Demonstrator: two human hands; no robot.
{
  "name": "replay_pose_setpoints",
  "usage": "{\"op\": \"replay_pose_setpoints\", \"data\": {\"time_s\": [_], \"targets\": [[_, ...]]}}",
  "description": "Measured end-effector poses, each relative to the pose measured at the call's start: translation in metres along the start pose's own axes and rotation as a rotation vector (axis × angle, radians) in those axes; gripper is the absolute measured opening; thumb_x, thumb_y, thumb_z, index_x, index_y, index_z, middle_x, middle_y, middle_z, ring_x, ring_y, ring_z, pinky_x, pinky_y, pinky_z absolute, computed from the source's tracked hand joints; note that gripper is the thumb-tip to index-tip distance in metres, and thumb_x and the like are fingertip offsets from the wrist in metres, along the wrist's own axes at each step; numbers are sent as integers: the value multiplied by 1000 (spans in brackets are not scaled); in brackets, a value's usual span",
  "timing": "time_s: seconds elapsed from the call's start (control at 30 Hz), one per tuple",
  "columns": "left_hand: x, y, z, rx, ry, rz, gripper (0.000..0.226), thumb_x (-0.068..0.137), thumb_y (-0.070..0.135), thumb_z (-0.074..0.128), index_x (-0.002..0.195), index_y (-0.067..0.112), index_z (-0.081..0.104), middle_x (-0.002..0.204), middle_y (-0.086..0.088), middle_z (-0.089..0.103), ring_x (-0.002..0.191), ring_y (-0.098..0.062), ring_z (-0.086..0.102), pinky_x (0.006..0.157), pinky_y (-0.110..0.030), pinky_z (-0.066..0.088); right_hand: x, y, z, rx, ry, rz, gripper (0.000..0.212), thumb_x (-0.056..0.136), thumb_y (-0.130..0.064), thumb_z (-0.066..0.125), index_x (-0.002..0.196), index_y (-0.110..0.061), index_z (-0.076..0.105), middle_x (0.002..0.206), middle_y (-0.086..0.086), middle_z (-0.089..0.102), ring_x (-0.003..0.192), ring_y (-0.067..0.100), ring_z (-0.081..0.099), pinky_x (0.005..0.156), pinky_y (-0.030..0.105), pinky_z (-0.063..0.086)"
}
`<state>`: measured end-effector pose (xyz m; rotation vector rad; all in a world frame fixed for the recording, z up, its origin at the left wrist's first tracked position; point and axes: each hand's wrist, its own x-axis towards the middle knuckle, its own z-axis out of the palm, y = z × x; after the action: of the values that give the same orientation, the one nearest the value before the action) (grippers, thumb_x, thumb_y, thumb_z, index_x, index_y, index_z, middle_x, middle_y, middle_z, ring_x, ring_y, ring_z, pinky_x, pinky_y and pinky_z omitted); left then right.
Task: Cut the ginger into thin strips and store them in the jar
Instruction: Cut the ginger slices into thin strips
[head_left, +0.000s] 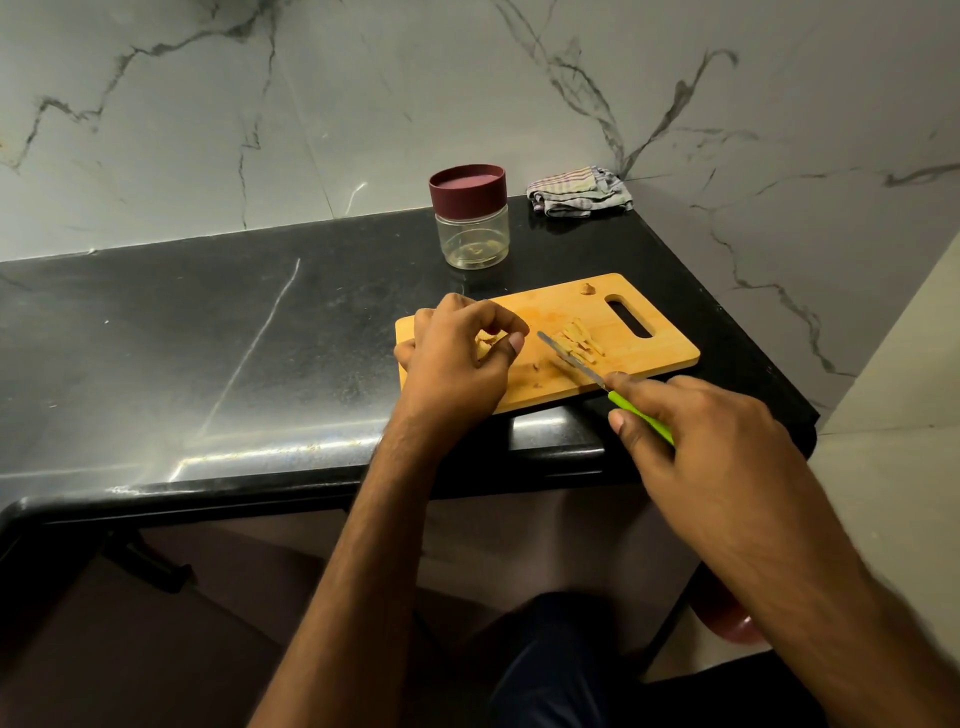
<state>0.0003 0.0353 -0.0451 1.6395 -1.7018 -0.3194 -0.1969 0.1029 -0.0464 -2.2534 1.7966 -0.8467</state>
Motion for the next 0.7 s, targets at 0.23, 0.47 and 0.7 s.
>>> {"op": "replay_pose_setpoints", "data": {"time_s": [0.23, 0.47, 0.7], "targets": [[-5, 0, -3, -49, 27, 91, 8, 92, 43, 68, 99, 43, 70, 118, 16, 48, 121, -9, 35, 104, -45, 23, -1, -5, 2, -2, -14, -16, 41, 97, -40, 45, 137, -38, 48, 97, -11, 58, 84, 5, 49, 63, 21, 39], [-6, 0, 1, 188, -121, 247, 17, 94, 54, 58, 100, 48, 73, 134, 15, 41, 129, -13, 23, 93, -34, 11, 1, -7, 3, -71, -51, 1, 41, 97, -42, 45, 138, -39, 45, 95, -12, 51, 83, 5, 45, 56, 17, 31], [-5, 0, 1, 131, -110, 242, 21, 101, 43, 53, 109, 50, 71, 135, 16, 43, 130, -11, 23, 88, -29, 10, -2, -4, 1, -26, -46, -6, 42, 96, -42, 45, 137, -39, 47, 100, -12, 55, 85, 4, 47, 64, 21, 38]]}}
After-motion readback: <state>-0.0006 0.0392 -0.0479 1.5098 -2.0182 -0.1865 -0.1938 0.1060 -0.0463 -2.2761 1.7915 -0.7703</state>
